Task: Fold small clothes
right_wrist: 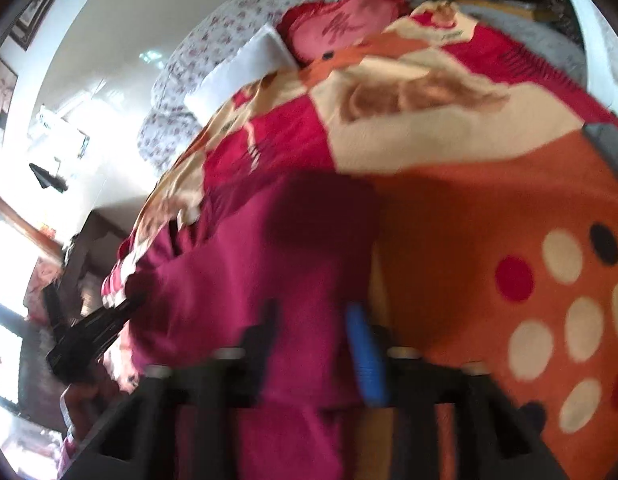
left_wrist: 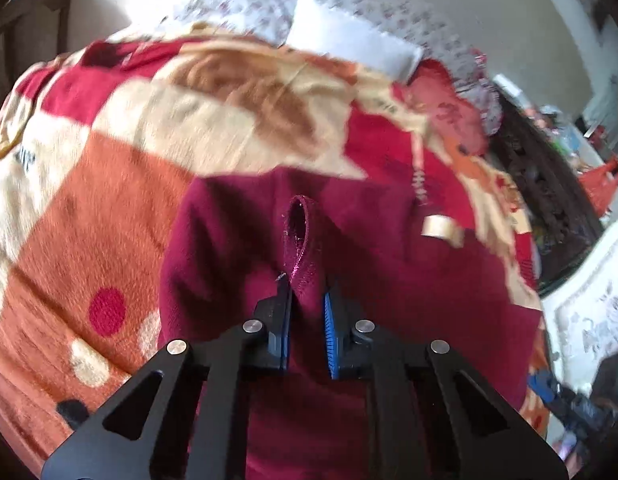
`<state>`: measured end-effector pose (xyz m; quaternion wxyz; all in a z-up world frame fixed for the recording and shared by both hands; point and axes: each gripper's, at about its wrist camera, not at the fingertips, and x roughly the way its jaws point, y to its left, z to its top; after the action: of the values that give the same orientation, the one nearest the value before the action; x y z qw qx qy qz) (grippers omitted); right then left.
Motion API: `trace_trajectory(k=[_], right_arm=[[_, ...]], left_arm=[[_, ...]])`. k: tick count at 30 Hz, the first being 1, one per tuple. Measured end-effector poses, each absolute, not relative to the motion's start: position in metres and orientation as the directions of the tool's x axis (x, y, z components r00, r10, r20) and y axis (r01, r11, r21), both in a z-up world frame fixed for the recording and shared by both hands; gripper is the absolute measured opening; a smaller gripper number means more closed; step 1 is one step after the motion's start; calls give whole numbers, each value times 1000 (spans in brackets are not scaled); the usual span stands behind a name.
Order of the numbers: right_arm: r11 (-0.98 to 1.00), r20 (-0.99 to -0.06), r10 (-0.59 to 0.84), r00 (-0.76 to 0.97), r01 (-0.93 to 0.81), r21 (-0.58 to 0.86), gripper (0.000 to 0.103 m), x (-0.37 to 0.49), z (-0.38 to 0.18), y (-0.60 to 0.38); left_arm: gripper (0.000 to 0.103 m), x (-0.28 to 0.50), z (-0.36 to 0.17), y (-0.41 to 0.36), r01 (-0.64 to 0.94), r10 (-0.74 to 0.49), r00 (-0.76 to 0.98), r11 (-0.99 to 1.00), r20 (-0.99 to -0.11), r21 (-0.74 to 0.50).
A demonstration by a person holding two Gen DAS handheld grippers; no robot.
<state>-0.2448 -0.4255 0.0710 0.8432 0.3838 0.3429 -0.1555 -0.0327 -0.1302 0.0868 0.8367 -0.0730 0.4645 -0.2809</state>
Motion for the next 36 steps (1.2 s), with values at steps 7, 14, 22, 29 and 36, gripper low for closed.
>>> trace_trajectory(k=[7,14,22,29,36], right_arm=[[631,-690,37,723,519,577,59,-215,60,-450],[787,-728,-104,678,503,357,6,-189,81,-442],[741,-777,-85,624,561,369,6,-191,60,-460],[722,-739,50,672,487,492,73,-220,62,-436],[747,-731,84,677,442,496,22,-203,46,-424]], left_arm=[[11,-49,109,-109,442,-577,417,804,-702,-398],[11,-55,78,-89,381,-496,430,857,-754,-346],[13,-58,63,-97,385,-440,435,880,-786,-279],[33,-63,82,-86,384,-420,490,890,-764,-244],[39,-69,86,-93,393,-421,480,887,-770,-241]])
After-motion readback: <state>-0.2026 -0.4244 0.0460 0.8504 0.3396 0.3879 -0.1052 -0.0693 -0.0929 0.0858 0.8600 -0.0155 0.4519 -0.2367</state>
